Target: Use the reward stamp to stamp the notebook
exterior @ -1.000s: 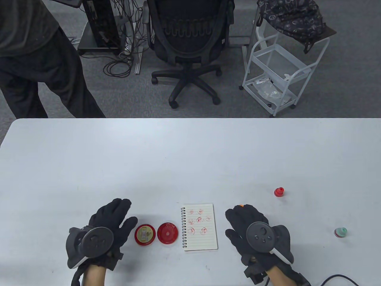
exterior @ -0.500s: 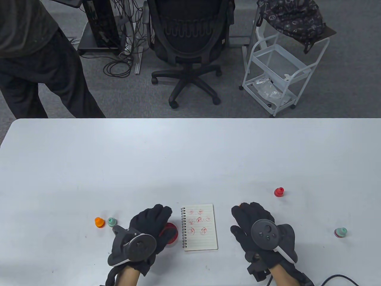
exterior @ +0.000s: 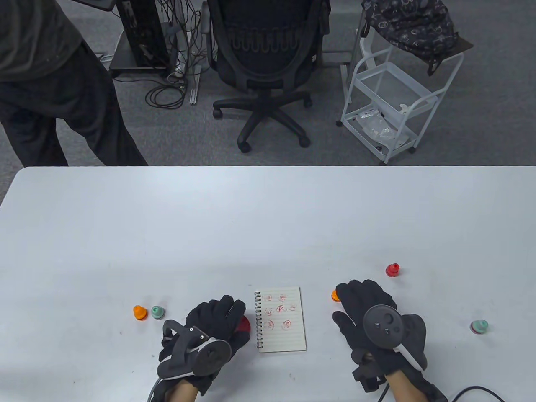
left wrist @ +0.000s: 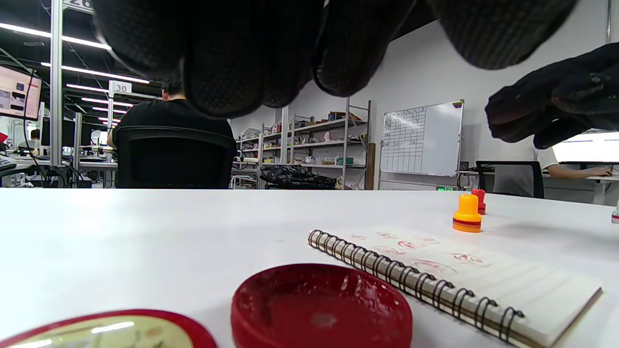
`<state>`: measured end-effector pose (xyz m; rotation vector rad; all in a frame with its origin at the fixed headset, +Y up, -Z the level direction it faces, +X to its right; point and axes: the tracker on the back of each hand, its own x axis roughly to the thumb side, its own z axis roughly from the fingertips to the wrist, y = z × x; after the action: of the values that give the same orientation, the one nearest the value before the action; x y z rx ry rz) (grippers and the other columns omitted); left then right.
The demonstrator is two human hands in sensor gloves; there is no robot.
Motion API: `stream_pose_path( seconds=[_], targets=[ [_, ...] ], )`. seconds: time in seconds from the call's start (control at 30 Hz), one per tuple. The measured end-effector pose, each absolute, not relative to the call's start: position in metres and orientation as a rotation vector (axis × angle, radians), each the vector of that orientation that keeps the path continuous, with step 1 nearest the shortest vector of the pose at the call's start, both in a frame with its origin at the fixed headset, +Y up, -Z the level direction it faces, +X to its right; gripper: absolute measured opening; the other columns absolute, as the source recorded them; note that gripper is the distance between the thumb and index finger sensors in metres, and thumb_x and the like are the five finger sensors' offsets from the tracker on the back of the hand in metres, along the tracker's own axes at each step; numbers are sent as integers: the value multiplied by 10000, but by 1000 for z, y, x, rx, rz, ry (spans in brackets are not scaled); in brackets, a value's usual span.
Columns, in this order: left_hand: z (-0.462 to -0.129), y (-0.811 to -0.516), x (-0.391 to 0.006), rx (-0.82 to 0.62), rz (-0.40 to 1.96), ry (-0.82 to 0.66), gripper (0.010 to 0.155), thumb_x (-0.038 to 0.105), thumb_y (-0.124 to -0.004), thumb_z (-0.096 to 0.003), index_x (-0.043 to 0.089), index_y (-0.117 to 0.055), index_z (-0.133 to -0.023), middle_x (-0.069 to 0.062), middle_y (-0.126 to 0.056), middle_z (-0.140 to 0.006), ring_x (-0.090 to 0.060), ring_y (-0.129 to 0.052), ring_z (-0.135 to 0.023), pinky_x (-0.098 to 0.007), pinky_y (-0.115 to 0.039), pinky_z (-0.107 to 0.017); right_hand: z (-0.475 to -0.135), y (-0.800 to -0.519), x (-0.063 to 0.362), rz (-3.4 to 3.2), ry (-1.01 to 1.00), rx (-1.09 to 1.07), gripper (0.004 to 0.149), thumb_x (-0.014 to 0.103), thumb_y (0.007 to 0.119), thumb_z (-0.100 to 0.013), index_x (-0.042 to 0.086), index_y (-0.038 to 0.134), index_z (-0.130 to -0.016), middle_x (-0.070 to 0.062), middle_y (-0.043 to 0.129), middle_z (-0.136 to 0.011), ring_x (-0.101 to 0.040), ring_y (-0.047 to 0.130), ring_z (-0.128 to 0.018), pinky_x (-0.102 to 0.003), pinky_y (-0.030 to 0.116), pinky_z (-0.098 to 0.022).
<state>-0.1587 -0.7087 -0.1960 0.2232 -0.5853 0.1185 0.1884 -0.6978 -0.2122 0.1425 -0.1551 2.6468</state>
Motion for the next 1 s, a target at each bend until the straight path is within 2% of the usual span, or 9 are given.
stream_pose_path(
  seconds=[0.3,0.6,0.8,1.0],
  targets=[
    [-190,-696,-164,277,106,-582,642,511,-745,-513,113,-795,-1015,-200,-790,-1024,-470,-858,-803,-609,-714,-600,-223,-670,241,2778,-176,-106,660,482,772,-408,265,616,-1012,-44,578,-1105,-433,495,-1065,-681,447,-756],
    [-188,-694,-163,274,88,-579,618,493,-740,-519,115,-807,-1004,-197,-798,-1017,-465,-864,-798,-604,-719,-598,-228,-664,311,2857,-100,-474,701,489,783,-402,276,561,-1032,-27,567,-1112,-417,506,-1069,-654,473,-764],
    [-189,-694,-161,269,60,-581,613,488,-737,-521,115,-810,-1001,-196,-800,-1016,-465,-867,-795,-603,-721,-596,-220,-676,368,2791,-46,-734,717,484,795,-401,272,541,-1037,-31,581,-1101,-400,563,-1044,-617,528,-752],
    [-188,-693,-161,262,55,-580,609,485,-736,-522,115,-810,-1001,-193,-803,-1014,-464,-869,-793,-602,-722,-595,-215,-713,401,2684,90,-968,766,491,806,-389,273,479,-1046,-28,563,-1099,-402,641,-1002,-576,595,-727]
  ],
)
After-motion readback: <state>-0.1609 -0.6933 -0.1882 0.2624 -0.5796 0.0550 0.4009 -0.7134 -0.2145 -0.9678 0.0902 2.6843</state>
